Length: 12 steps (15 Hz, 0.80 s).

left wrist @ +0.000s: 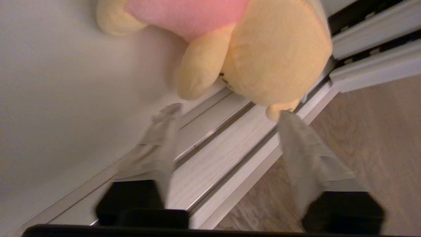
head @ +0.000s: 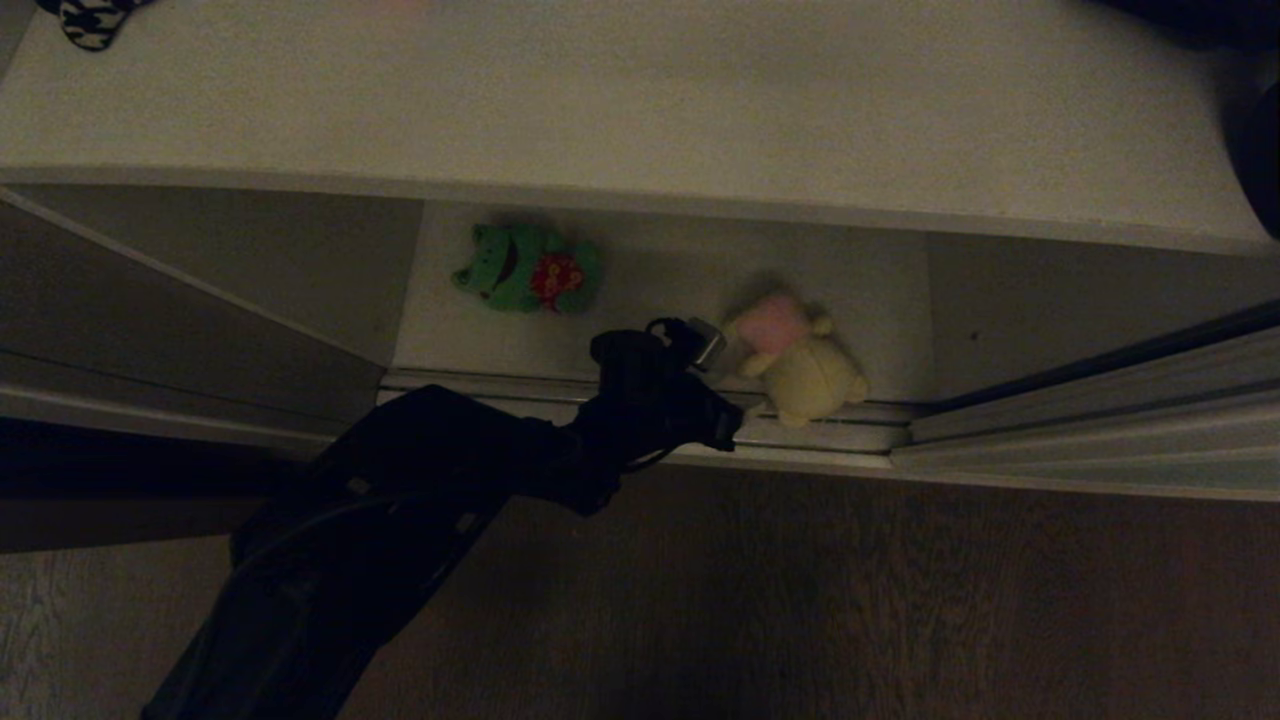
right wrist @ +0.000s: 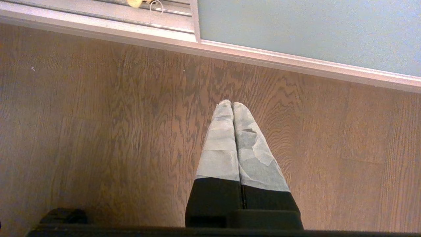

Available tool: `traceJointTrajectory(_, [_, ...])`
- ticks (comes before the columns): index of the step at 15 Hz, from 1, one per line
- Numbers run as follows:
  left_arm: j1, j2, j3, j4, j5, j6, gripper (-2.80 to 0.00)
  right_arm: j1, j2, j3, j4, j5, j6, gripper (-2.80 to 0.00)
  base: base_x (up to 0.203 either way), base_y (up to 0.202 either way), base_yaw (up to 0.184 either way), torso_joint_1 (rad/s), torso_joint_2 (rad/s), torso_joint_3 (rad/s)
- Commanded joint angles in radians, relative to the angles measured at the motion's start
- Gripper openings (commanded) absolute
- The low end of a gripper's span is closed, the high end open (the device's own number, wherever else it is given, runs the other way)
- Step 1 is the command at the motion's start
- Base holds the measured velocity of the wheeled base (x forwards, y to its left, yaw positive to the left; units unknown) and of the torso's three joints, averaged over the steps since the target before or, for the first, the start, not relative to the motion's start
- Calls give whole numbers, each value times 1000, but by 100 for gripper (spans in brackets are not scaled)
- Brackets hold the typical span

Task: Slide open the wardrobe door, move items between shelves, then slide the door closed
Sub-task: Place the pink doll on the higher shelf

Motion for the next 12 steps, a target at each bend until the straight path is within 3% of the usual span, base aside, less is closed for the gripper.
traceJointTrajectory(1, [-7,-2,1,-6,-3,-21,0,0,0,0,1,0,0,-280,0,0,0,0,0,0])
traceJointTrajectory(12, [-16,24,-24,23,-10,-12,0,0,0,0,0,0,0,-280,9,0,0,0,0,0])
